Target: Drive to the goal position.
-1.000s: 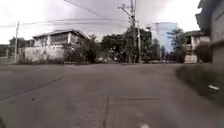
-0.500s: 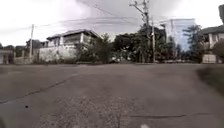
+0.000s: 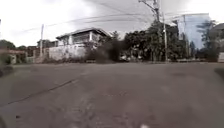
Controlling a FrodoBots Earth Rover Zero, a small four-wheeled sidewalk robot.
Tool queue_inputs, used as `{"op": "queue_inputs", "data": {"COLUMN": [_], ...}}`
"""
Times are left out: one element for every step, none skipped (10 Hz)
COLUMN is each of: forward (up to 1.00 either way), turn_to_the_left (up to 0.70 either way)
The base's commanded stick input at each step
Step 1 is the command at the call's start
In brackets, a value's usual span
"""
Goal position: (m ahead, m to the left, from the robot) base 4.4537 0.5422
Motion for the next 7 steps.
{"op": "queue_inputs", "data": {"forward": [1.0, 1.0, 1.0, 1.0, 1.0, 1.0, 1.0], "turn_to_the_left": [0.01, 0.01, 0.01, 0.01, 0.01, 0.01, 0.01]}}
